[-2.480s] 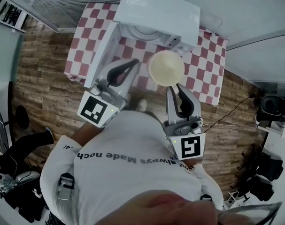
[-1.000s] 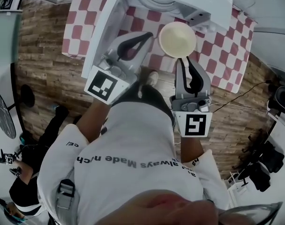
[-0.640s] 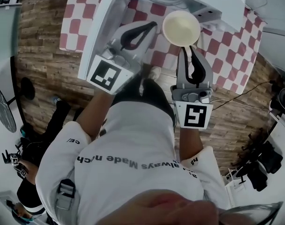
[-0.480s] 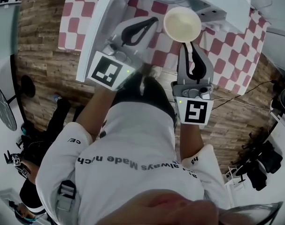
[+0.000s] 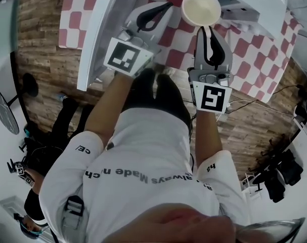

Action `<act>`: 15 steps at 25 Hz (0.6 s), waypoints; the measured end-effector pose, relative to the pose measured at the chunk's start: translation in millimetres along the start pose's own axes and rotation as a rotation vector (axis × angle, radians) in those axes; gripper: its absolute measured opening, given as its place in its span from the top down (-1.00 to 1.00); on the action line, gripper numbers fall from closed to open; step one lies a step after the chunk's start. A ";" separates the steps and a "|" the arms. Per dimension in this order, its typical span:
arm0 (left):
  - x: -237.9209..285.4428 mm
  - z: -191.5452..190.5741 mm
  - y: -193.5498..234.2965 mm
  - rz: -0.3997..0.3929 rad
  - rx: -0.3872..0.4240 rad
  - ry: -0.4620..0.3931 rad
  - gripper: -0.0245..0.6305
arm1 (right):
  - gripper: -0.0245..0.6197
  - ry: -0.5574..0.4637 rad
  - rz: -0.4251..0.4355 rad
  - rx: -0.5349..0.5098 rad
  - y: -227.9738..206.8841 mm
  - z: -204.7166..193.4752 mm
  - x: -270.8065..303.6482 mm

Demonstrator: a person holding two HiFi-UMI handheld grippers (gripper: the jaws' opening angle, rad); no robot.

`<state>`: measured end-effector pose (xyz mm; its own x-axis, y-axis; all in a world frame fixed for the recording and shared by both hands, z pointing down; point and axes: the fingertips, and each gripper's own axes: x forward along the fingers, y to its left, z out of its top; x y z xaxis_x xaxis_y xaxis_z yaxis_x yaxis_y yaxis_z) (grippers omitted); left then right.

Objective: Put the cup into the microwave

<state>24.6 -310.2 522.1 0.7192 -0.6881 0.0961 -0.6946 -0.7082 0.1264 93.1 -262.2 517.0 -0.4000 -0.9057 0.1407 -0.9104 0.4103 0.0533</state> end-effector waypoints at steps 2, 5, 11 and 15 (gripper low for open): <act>4.0 -6.7 6.4 0.014 -0.007 -0.006 0.92 | 0.80 0.001 0.000 0.004 -2.3 -9.8 8.1; 12.9 -14.2 14.6 0.028 0.018 -0.016 0.92 | 0.80 -0.010 -0.006 0.005 -7.9 -21.4 21.7; 32.1 -29.1 25.5 0.048 0.063 -0.018 0.92 | 0.80 -0.026 -0.026 0.004 -15.4 -42.2 46.7; 41.5 -40.9 30.9 0.049 0.079 -0.011 0.92 | 0.80 0.001 -0.020 0.005 -14.5 -58.3 57.8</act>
<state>33.8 -354.2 570.3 0.6846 -0.7234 0.0896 -0.7283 -0.6839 0.0431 89.4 -314.2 582.1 -0.3817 -0.9135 0.1410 -0.9186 0.3918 0.0512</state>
